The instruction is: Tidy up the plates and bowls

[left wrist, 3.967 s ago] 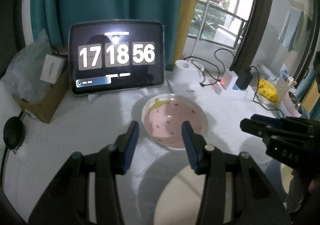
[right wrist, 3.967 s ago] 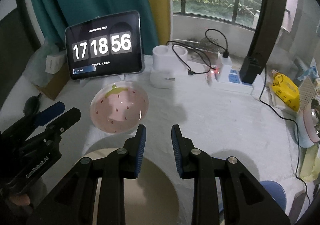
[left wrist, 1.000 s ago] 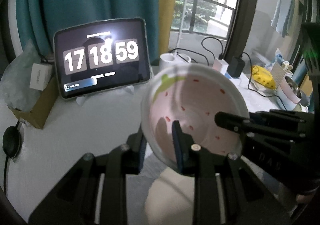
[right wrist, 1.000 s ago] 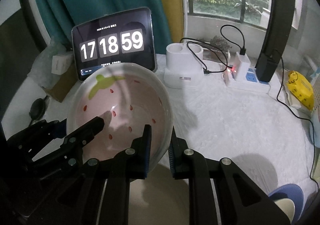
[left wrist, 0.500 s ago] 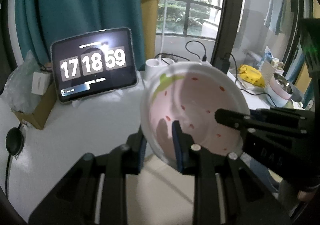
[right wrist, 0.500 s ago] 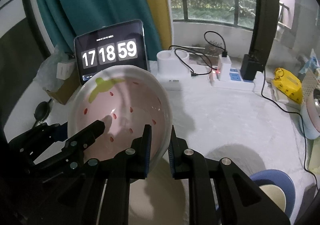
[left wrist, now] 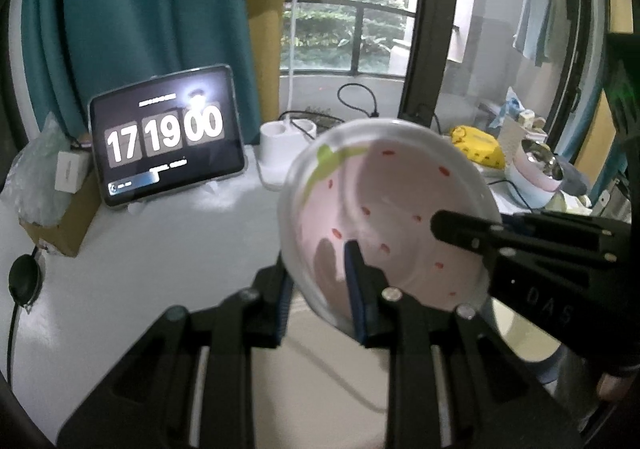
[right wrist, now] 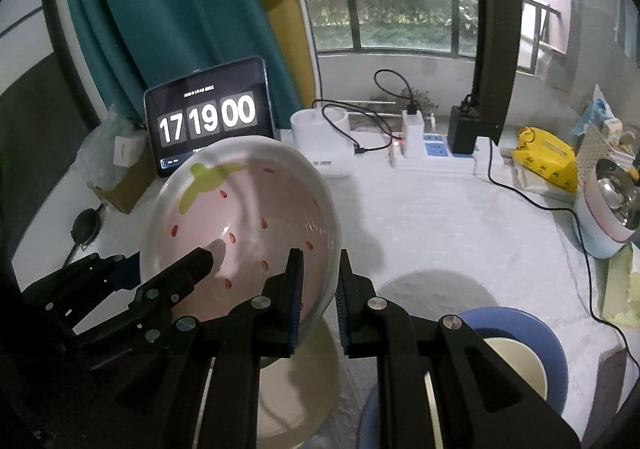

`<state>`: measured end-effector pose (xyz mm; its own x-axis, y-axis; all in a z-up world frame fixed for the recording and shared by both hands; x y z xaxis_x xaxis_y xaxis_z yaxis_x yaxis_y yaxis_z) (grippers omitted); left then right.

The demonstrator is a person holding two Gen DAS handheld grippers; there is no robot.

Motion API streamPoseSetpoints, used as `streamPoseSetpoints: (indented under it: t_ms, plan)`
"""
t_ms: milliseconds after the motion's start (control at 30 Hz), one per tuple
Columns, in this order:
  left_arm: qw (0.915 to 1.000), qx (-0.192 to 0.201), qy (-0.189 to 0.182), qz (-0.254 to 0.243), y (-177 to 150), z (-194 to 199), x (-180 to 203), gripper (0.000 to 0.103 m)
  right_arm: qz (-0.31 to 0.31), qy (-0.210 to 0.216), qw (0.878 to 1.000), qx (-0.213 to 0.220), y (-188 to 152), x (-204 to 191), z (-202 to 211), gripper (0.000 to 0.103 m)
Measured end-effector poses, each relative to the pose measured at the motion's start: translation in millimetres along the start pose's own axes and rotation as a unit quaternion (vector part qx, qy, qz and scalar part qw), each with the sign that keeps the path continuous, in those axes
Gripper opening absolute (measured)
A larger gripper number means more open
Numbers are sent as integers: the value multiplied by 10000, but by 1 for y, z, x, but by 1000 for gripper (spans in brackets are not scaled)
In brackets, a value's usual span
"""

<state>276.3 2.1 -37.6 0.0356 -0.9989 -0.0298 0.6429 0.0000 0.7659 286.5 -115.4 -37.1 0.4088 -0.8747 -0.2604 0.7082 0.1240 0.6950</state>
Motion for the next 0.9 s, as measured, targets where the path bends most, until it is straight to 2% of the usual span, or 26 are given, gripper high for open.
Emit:
streamPoseSetpoints:
  t_ms: [900]
  plan:
    - [9983, 0, -269, -512, -12, 27, 91, 25, -606, -62, 9977, 300, -38, 69, 68, 16]
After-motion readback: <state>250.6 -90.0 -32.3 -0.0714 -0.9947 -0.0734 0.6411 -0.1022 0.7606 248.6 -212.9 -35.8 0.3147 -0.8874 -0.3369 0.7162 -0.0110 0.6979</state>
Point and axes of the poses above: each gripper's, at about its wrist camera, not at the fingertips, and z roughly against the way its jaws point, x to its right, y to its top, the point moved 1 cm from there along -z, roughly the way its jaws point, and after that the axes turned 9 degrees about y, right-handed, at the moved point
